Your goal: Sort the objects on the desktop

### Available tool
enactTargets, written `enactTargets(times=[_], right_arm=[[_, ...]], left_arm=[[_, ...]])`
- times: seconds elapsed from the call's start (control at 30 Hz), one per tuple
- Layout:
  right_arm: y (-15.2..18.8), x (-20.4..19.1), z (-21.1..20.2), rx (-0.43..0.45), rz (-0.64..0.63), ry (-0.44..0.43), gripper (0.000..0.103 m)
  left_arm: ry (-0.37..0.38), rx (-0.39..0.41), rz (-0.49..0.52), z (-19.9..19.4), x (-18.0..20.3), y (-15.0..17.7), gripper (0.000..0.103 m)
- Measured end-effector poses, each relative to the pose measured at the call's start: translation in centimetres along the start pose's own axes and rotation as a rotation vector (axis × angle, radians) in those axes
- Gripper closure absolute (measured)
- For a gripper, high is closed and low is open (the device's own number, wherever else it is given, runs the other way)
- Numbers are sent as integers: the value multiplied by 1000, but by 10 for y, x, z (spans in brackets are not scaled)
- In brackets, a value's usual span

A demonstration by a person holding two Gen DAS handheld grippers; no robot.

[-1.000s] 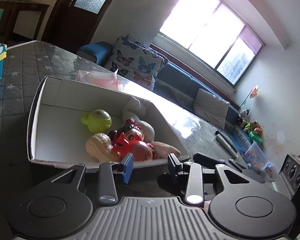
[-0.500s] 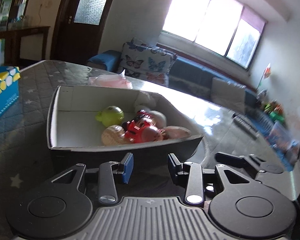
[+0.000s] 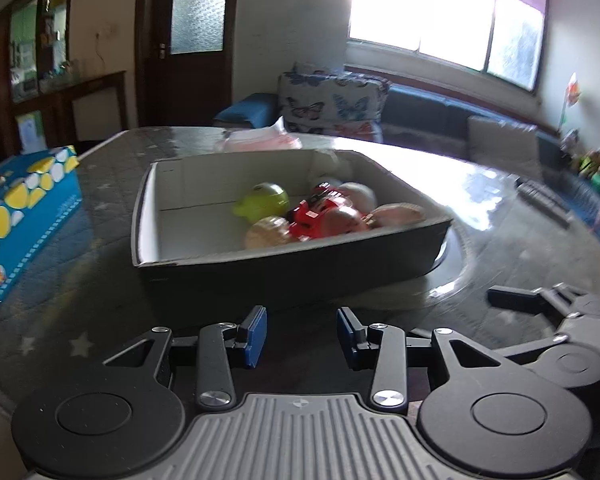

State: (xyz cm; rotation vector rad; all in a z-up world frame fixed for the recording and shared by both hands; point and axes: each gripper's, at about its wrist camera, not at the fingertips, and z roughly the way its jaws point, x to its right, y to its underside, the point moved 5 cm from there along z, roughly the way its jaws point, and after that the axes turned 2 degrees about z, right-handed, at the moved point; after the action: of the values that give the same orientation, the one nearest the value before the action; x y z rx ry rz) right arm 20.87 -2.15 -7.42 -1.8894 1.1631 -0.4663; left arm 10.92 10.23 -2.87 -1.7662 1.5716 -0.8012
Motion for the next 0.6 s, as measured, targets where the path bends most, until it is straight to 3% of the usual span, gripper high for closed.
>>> enactTargets(times=[0.6], right_arm=[[15,-5,3,-30,24,-8,0]], left_arm=[[-76,-35,23,6,1,20,63]])
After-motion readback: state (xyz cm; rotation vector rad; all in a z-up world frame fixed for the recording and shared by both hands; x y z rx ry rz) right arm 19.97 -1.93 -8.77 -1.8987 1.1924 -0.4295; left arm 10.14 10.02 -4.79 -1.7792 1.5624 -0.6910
